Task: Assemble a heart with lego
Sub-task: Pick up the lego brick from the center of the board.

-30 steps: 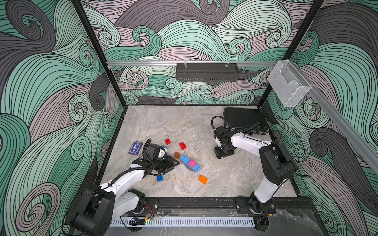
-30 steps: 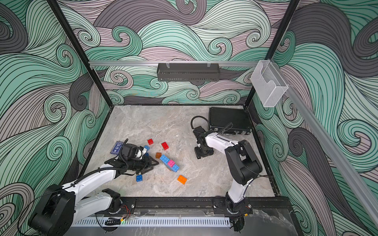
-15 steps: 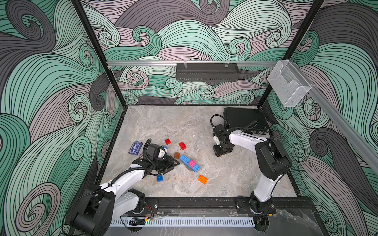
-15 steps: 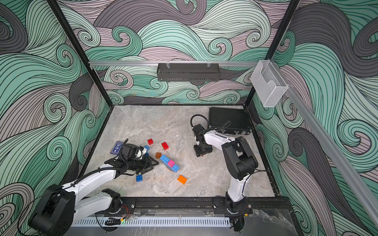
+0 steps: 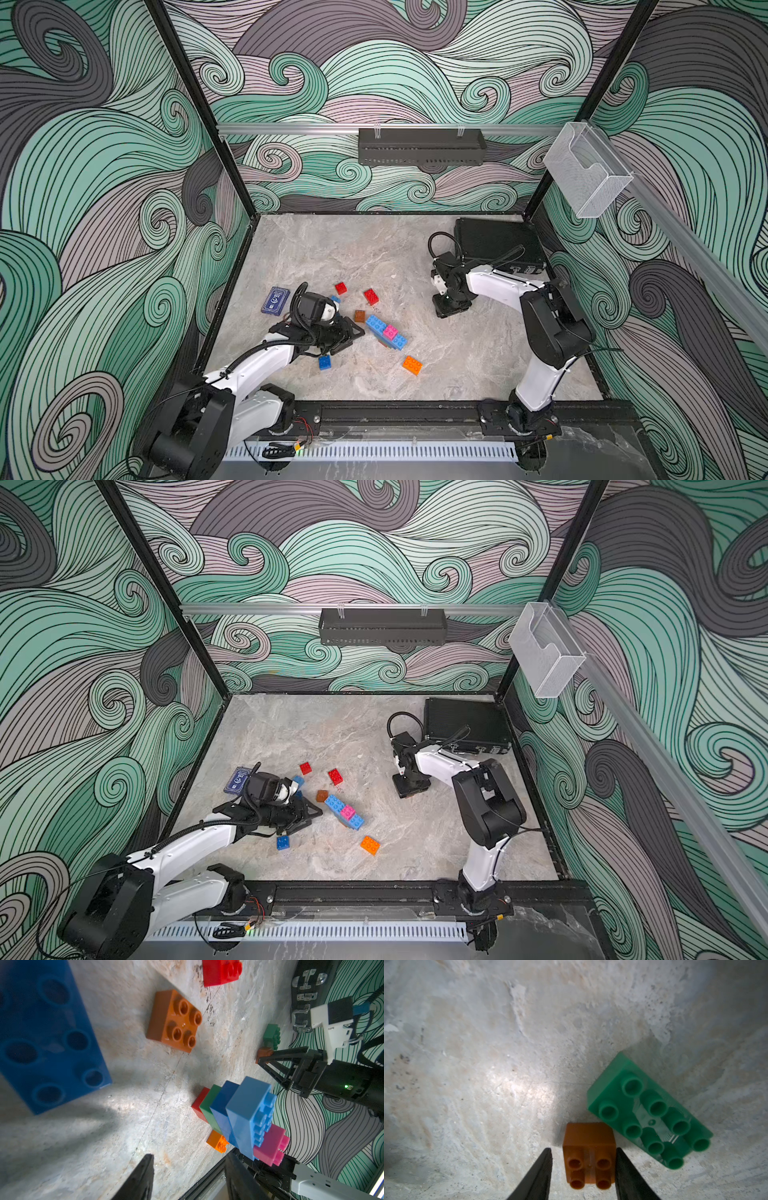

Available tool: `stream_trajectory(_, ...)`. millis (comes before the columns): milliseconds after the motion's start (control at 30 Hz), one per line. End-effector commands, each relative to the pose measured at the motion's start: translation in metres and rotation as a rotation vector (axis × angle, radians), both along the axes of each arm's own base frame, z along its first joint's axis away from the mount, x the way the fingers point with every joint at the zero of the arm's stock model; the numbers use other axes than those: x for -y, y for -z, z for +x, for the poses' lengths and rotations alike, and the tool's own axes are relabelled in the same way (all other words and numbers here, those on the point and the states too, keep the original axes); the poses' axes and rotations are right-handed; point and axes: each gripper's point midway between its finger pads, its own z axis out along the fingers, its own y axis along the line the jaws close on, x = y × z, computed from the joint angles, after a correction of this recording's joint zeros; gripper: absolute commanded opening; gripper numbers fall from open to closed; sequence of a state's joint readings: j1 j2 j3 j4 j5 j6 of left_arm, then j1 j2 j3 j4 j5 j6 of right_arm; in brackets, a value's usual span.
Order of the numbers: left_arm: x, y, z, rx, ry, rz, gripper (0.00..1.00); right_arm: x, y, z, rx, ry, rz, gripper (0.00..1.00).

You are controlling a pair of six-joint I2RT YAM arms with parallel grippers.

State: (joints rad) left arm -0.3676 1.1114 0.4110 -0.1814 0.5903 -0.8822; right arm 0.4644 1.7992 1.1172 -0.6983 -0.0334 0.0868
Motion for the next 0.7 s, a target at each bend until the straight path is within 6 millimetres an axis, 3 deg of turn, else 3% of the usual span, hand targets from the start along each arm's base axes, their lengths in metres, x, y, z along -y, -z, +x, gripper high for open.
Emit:
stream_trajectory(0, 0.001, -0.01, 0.009, 0.032, -0.001, -0.004, 0.56, -0.001, -0.004, 0.003, 0.007, 0.004, 0.003, 0.45)
stream_trajectory(367, 0.001, -0.011, 0.01, 0.036, -0.003, -0.002, 0.55, -0.001, -0.007, 0.001, 0.01, -0.003, 0.002, 0.33)
stream_trajectory(467, -0.001, -0.012, 0.01, 0.042, -0.009, 0.003, 0.55, -0.006, -0.021, 0.001, 0.036, -0.018, 0.015, 0.33)
stream_trajectory(667, -0.003, -0.019, 0.014, 0.061, -0.018, -0.005, 0.55, -0.03, -0.07, -0.005, 0.117, -0.103, 0.062, 0.33)
